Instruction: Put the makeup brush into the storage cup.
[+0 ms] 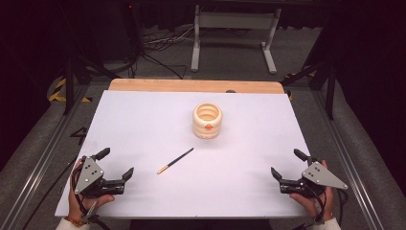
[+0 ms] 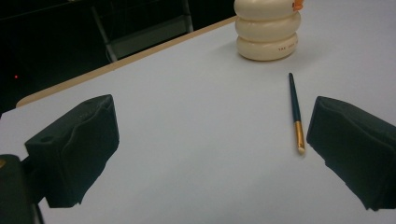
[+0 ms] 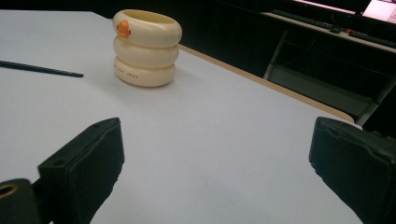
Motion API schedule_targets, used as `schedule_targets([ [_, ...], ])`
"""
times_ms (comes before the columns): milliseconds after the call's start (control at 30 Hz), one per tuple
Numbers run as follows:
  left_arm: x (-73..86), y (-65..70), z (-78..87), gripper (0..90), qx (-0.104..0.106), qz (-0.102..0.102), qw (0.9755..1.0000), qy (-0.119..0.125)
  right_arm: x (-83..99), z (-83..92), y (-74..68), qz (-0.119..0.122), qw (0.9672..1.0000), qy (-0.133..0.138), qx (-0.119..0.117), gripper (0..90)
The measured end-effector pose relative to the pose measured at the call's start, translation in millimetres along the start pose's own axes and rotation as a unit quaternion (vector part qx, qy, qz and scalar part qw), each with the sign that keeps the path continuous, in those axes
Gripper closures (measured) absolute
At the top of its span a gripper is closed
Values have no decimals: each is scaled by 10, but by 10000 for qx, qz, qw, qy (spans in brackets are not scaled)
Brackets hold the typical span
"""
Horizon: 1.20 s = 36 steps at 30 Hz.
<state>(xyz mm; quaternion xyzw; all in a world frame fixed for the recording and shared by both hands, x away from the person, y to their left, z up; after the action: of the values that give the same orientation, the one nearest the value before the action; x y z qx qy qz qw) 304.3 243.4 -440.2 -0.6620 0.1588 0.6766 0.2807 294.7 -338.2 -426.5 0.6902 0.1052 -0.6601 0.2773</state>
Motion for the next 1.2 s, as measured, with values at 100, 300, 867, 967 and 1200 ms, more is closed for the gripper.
schedule_targets([
  [100, 8, 6, -1, 33, -4, -21, 10000, -29, 12, -2, 5, -33, 10000, -29, -22, 40],
  [300, 13, 8, 5, 37, 45, -4, 10000, -43, 5, -14, -16, -3, 10000, -23, -45, 44],
  [867, -50, 11, -107, 68, 296, 45, 9978, -585, 39, -68, -29, 23, 9997, -197, -153, 53],
  [967, -88, 18, -143, 82, 362, -4, 9969, -704, 53, -71, -21, 10, 9996, -245, -143, 53],
  [1200, -235, 108, -359, 138, 762, -307, 9850, -1520, 65, -81, -26, 9, 9994, -325, -129, 57],
])
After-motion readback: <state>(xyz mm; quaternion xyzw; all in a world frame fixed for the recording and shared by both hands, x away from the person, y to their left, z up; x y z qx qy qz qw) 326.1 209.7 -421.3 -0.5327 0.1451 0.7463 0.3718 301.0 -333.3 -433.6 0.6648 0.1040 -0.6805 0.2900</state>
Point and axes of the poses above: each handheld gripper's, and its own axes: z roughly backward along the jaws, x roughly out of its underside, y roughly to its right, the point moved 1 cm from there along -z, roughly forward along the jaws, and after that the axes turned 14 degrees about y, right-handed, at the moved point
